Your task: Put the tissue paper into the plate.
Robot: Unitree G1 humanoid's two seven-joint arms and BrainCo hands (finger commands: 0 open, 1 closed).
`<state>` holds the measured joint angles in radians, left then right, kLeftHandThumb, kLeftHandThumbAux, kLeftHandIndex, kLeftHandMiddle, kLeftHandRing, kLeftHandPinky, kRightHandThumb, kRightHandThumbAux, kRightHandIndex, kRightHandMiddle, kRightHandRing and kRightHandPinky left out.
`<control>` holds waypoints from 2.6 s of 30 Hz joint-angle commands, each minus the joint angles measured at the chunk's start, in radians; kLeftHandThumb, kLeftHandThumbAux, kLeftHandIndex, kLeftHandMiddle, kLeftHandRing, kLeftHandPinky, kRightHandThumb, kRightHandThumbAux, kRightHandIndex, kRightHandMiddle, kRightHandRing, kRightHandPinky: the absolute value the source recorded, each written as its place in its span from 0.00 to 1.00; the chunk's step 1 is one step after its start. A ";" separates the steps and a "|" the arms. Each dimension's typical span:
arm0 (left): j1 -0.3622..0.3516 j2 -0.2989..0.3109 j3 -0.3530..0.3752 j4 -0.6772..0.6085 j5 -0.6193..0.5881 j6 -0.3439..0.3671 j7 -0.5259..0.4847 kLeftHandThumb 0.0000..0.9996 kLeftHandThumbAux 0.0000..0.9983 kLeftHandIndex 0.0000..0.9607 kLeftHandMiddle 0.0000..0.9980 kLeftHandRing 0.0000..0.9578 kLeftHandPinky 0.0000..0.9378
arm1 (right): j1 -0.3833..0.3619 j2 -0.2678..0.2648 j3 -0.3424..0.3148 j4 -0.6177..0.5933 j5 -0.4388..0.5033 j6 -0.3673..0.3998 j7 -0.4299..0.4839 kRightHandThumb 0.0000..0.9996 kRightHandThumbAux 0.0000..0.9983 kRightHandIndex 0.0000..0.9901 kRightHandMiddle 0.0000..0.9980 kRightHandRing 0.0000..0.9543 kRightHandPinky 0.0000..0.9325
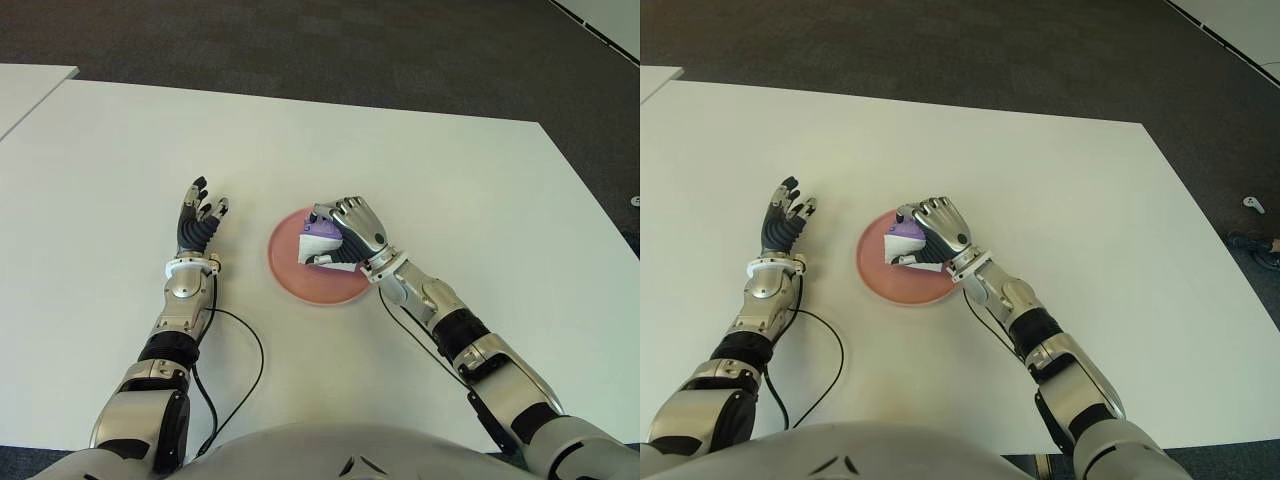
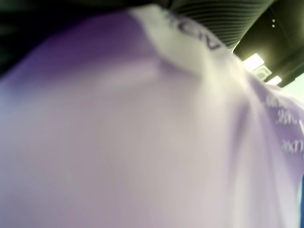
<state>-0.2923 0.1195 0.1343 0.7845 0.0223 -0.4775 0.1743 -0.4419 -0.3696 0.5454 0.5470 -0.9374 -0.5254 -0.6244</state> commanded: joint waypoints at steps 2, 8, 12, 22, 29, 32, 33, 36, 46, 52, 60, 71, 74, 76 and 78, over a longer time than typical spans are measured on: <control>0.037 -0.004 -0.009 0.008 0.012 0.030 -0.003 0.19 0.61 0.03 0.04 0.04 0.09 | 0.018 -0.004 0.029 0.050 -0.010 -0.012 0.012 0.75 0.70 0.45 0.78 0.83 0.86; 0.037 -0.008 -0.003 0.007 0.010 0.021 0.000 0.20 0.64 0.04 0.05 0.06 0.11 | 0.020 -0.010 0.040 0.050 -0.019 -0.010 0.005 0.84 0.68 0.43 0.57 0.80 0.82; 0.036 -0.009 -0.003 0.009 0.011 0.018 0.001 0.20 0.65 0.04 0.05 0.06 0.11 | 0.021 -0.015 0.050 0.051 -0.028 -0.007 -0.007 0.86 0.67 0.42 0.53 0.79 0.81; 0.032 -0.010 -0.004 0.012 0.013 0.021 0.002 0.19 0.66 0.04 0.06 0.07 0.12 | 0.024 -0.019 0.072 0.065 -0.046 -0.005 -0.053 0.86 0.67 0.44 0.54 0.77 0.78; 0.027 -0.012 -0.003 0.019 0.009 0.023 -0.004 0.19 0.65 0.04 0.07 0.08 0.12 | 0.020 -0.034 0.098 0.067 -0.063 -0.014 -0.051 0.79 0.69 0.43 0.56 0.64 0.62; 0.023 -0.011 -0.005 0.022 0.012 0.029 -0.002 0.19 0.64 0.04 0.07 0.08 0.11 | 0.027 -0.065 0.107 0.026 -0.048 -0.027 0.031 0.53 0.61 0.36 0.42 0.43 0.41; 0.022 -0.011 -0.006 0.023 0.013 0.032 -0.001 0.19 0.64 0.04 0.07 0.07 0.11 | 0.034 -0.080 0.107 0.001 -0.038 -0.030 0.075 0.40 0.59 0.28 0.31 0.30 0.26; 0.020 -0.011 -0.008 0.022 0.018 0.038 0.004 0.18 0.63 0.04 0.06 0.07 0.10 | 0.070 -0.128 0.091 -0.117 0.013 -0.012 0.244 0.21 0.55 0.14 0.13 0.10 0.09; 0.004 -0.009 -0.013 0.042 0.037 0.044 0.018 0.17 0.62 0.03 0.05 0.05 0.09 | 0.100 -0.159 0.077 -0.239 0.054 0.037 0.455 0.03 0.49 0.00 0.00 0.00 0.00; 0.002 -0.009 -0.015 0.036 0.034 0.038 -0.003 0.18 0.63 0.04 0.06 0.06 0.10 | 0.113 -0.167 0.059 -0.301 0.055 0.053 0.516 0.03 0.45 0.00 0.00 0.00 0.00; -0.009 -0.008 -0.009 0.052 0.016 0.038 -0.029 0.19 0.62 0.05 0.06 0.06 0.11 | 0.113 -0.168 0.019 -0.356 0.092 0.053 0.574 0.05 0.43 0.00 0.00 0.00 0.00; -0.016 -0.001 -0.008 0.091 0.019 -0.018 -0.032 0.19 0.63 0.05 0.04 0.05 0.10 | 0.102 -0.152 -0.043 -0.377 0.172 0.037 0.612 0.05 0.44 0.00 0.00 0.00 0.00; -0.019 0.002 -0.009 0.102 0.023 -0.032 -0.030 0.19 0.65 0.05 0.03 0.04 0.09 | 0.088 -0.144 -0.062 -0.369 0.188 0.031 0.608 0.05 0.44 0.00 0.00 0.00 0.00; -0.020 0.005 -0.009 0.109 0.023 -0.038 -0.032 0.18 0.65 0.04 0.03 0.04 0.09 | 0.064 -0.137 -0.088 -0.366 0.221 0.029 0.614 0.04 0.44 0.00 0.00 0.00 0.00; -0.021 0.007 -0.008 0.113 0.021 -0.040 -0.033 0.18 0.66 0.04 0.03 0.04 0.09 | 0.034 -0.124 -0.125 -0.365 0.275 0.031 0.620 0.04 0.44 0.00 0.00 0.00 0.00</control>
<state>-0.3313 0.1240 0.1348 0.8650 0.0397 -0.5341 0.1587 -0.3677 -0.5080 0.4600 0.1721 -0.7152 -0.4888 -0.0182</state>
